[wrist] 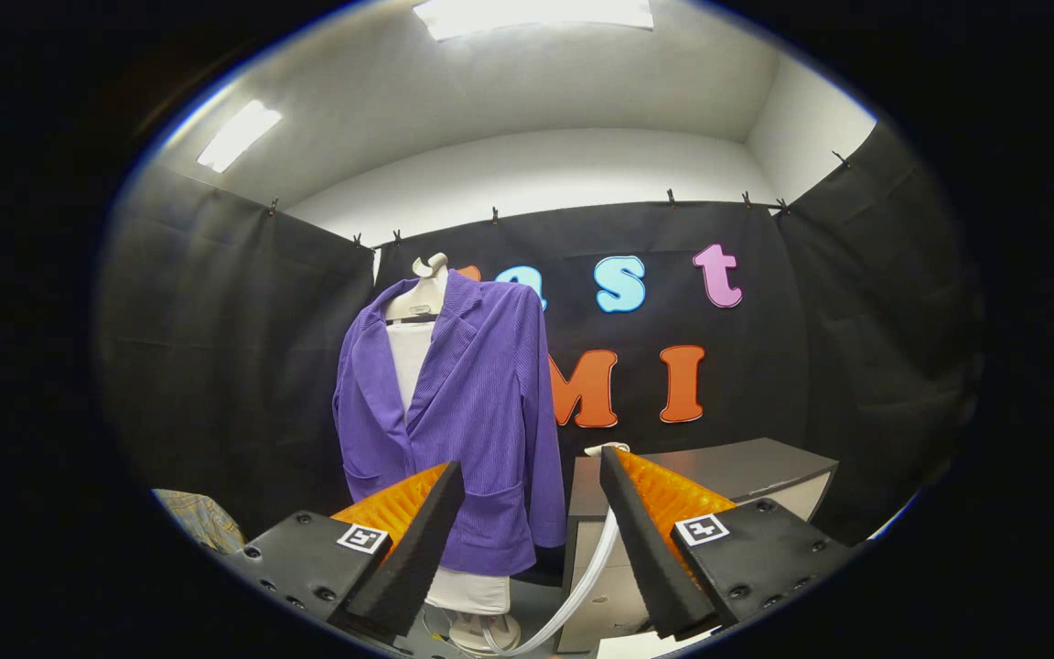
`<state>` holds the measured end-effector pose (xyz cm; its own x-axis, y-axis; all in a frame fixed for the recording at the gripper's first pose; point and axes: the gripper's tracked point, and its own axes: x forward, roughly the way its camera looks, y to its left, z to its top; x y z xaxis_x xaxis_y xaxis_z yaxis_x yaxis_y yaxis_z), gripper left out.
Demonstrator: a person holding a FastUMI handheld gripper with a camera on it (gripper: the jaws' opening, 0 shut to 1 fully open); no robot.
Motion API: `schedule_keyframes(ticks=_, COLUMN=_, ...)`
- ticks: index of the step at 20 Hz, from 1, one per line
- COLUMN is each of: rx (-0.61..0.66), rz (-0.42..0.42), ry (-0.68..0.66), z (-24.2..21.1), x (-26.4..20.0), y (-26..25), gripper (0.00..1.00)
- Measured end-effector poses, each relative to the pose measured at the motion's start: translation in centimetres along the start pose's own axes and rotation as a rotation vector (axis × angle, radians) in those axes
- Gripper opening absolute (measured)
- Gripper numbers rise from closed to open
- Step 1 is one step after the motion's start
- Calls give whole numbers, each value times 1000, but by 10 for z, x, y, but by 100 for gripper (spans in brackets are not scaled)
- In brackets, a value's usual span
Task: Iron the clothes twice with a garment steamer, once on the left side and once on the right side.
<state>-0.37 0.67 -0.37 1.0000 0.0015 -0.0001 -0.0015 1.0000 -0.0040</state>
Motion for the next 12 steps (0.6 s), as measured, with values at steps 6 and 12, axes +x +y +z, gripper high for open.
schedule_keyframes(ticks=6, rx=2, rz=-5, ry=3, z=-3, x=1, y=3, gripper=99)
schedule_keyframes(ticks=12, rx=-9, rz=-47, ry=20, z=-2, x=15, y=-6, gripper=98)
